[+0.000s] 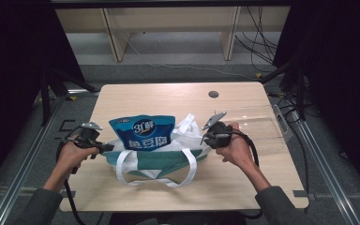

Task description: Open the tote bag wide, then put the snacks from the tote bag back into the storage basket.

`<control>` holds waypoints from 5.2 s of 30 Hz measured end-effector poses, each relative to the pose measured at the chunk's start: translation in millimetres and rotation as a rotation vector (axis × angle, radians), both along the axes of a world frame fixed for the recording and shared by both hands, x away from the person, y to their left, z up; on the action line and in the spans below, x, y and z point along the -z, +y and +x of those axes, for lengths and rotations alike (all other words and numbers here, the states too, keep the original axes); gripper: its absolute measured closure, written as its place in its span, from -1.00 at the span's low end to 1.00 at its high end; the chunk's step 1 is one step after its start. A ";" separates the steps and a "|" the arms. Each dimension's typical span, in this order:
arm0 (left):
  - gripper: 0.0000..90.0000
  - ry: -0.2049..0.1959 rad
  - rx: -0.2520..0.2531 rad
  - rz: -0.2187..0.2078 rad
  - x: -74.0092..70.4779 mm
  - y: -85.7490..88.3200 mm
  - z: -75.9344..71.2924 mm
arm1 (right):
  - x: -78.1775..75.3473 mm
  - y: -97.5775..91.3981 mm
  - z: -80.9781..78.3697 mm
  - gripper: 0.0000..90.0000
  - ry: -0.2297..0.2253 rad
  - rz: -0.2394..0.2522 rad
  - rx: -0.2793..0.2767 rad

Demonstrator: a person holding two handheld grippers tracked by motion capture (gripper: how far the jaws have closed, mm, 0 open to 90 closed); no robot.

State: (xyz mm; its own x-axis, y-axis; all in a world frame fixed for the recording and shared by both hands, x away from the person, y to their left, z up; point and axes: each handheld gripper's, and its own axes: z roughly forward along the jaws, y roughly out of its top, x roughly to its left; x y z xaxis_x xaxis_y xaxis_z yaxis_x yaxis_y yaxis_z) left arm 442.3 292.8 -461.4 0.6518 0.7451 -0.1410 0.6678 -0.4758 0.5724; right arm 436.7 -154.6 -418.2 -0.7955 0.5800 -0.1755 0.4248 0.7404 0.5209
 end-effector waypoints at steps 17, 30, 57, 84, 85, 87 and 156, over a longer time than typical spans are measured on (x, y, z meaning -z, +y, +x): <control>0.76 0.031 -0.036 -0.022 25.2 -0.5 9.7 | 57.4 18.3 -11.5 0.88 0.041 -0.057 0.046; 0.09 -0.108 -0.028 -0.034 -21.6 -4.5 3.4 | -26.4 8.7 -35.6 0.33 -0.116 0.178 0.024; 0.92 0.074 0.016 0.064 22.7 -46.6 52.7 | 73.5 126.2 -80.2 0.96 0.173 0.031 -0.381; 0.22 -0.182 0.101 -0.194 -52.7 -45.3 -72.5 | -0.4 52.5 -17.8 0.53 -0.011 0.215 -0.071; 0.25 -0.182 0.110 -0.207 -50.4 -49.8 -71.5 | 1.3 53.6 -15.3 0.60 -0.017 0.210 -0.091; 0.41 -0.156 0.115 -0.222 -42.2 -58.8 -68.5 | 4.0 56.0 -8.8 0.82 -0.018 0.191 -0.104; -0.44 -0.222 -0.032 -0.083 -18.1 -37.2 -141.2 | -15.4 28.5 -10.0 -0.12 0.032 0.246 -0.025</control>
